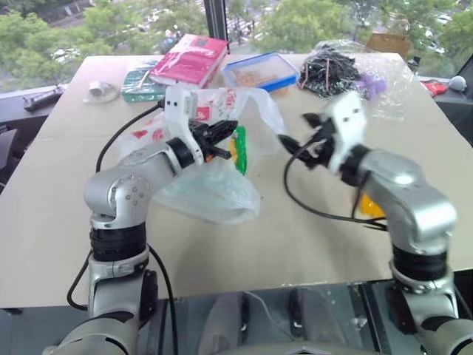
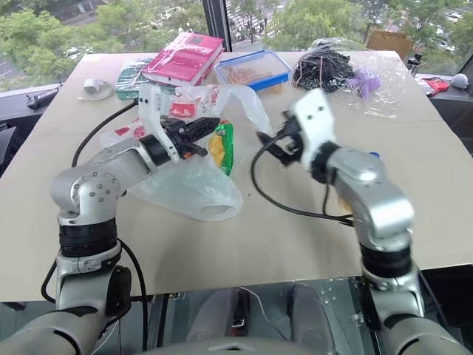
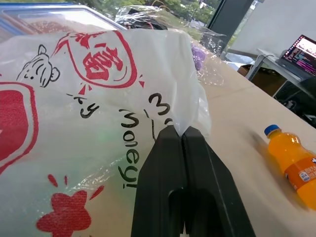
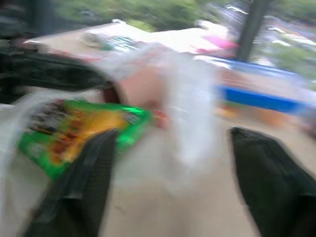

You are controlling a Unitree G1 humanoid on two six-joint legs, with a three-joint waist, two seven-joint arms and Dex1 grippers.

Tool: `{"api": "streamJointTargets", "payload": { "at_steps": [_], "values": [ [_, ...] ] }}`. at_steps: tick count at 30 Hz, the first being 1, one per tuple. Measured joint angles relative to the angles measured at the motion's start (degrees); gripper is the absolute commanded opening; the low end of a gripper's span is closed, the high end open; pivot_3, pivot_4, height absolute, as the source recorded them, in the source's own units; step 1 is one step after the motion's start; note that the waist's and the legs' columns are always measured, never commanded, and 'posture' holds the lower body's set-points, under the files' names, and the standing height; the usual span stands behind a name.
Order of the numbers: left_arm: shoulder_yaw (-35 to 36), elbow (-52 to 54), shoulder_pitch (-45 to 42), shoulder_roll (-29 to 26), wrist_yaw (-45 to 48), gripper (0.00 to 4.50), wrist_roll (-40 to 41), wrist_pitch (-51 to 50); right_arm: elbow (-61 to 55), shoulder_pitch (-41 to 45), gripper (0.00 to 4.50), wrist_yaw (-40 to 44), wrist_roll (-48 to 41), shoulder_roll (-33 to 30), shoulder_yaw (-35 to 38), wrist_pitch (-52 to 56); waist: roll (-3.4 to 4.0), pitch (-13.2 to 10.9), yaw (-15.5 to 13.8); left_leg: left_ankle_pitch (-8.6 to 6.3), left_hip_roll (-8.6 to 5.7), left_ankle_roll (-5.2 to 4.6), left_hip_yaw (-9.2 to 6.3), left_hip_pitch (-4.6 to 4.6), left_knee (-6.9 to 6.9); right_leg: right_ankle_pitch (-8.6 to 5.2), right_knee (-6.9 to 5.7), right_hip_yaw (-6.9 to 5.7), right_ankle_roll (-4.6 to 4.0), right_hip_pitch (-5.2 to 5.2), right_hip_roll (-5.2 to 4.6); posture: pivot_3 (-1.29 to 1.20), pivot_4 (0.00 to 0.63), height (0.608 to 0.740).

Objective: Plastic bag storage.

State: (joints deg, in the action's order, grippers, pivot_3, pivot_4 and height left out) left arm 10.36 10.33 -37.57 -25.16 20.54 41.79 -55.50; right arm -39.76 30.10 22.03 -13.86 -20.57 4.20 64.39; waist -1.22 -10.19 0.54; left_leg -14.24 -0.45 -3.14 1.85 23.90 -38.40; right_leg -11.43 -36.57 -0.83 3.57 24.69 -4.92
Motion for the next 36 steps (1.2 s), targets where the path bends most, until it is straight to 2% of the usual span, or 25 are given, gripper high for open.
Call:
{"api": "streamJointTargets", "payload": {
  "at_steps": [5,8,10,12,14,19,25,28,30,36],
  "values": [
    [-0.75,-1.55,-0.7,0.52,0.76,0.0,-0.82,0.83,-6.12,-2.24,4.46,-9.62,5.48,-0.84,5.3,17.19,-0.01,0.0,0.04,0.01,-0.03,-0.01,0.05,-0.01,-0.07,0.0,-0.07,0.06,0.0,0.01,0.0,0.0,0.15,0.74],
    [-2.02,-2.57,-0.92,1.03,1.45,0.0,-1.27,0.91,-7.42,-2.27,4.46,-16.38,9.56,4.14,7.3,26.0,-0.01,0.01,0.11,0.01,-0.01,-0.01,0.04,-0.01,-0.06,-0.01,-0.11,0.06,-0.01,0.02,0.04,0.0,0.15,0.74],
    [-2.0,-2.82,-0.94,1.06,1.68,0.0,-1.47,0.93,-6.51,-2.12,4.46,-18.47,10.76,6.13,9.25,27.68,-0.01,0.01,0.1,0.01,-0.04,-0.03,0.06,0.0,-0.06,0.0,-0.09,0.07,0.0,0.02,0.03,0.0,0.15,0.74],
    [-1.95,-3.11,-1.23,1.17,1.68,0.0,-1.77,0.95,-4.21,-0.16,4.46,-19.58,11.22,11.49,15.03,27.74,-0.01,0.01,0.13,0.01,-0.05,-0.03,0.06,0.0,-0.07,0.0,-0.09,0.08,0.01,0.01,0.04,0.0,0.15,0.74],
    [-1.96,-3.09,-1.66,1.57,1.68,0.0,-1.78,0.94,-1.67,1.65,4.46,-20.21,11.2,13.11,17.9,27.74,-0.01,0.01,0.11,0.0,-0.05,-0.04,0.06,-0.01,-0.07,0.0,-0.1,0.07,0.01,0.0,0.04,0.0,0.15,0.74],
    [-1.94,-2.82,-1.74,1.79,1.55,0.0,-1.77,0.53,9.74,4.27,4.46,-21.36,10.8,11.8,22.47,27.74,-0.01,0.01,0.15,0.0,-0.08,-0.05,0.05,0.01,-0.04,0.0,-0.06,0.06,0.01,0.0,0.03,0.0,0.15,0.74],
    [-1.87,-1.61,-1.46,1.78,0.92,0.0,-1.73,-0.5,18.87,5.36,4.46,-21.35,9.29,8.01,23.8,27.73,0.0,0.02,0.2,0.0,-0.06,-0.06,0.05,-0.01,-0.03,-0.01,-0.06,0.06,0.01,-0.02,0.05,0.0,0.15,0.74],
    [-1.78,-0.89,-0.86,1.75,0.57,0.0,-1.73,-0.8,20.45,4.46,3.68,-20.06,6.18,4.77,22.27,27.5,-0.03,0.04,0.09,-0.04,-0.06,-0.13,0.02,-0.04,-0.04,-0.01,-0.01,0.04,0.01,-0.12,0.04,0.0,0.15,0.74],
    [-1.69,-0.84,-0.61,1.71,0.48,0.0,-1.72,-1.02,20.36,3.65,2.88,-19.62,3.8,3.37,21.41,27.38,-0.11,0.09,0.09,-0.14,-0.06,-0.3,-0.01,-0.05,-0.06,-0.01,0.0,0.01,0.01,-0.15,0.04,0.0,0.15,0.74],
    [-1.46,-0.8,-0.6,1.61,0.49,0.0,-1.7,-1.14,19.18,0.65,2.88,-18.64,-6.74,-1.2,20.02,26.69,-0.13,0.1,0.12,-0.15,-0.02,-0.3,-0.05,-0.07,-0.02,-0.01,0.08,-0.02,0.01,-0.19,0.07,0.0,0.15,0.74]
  ]
}}
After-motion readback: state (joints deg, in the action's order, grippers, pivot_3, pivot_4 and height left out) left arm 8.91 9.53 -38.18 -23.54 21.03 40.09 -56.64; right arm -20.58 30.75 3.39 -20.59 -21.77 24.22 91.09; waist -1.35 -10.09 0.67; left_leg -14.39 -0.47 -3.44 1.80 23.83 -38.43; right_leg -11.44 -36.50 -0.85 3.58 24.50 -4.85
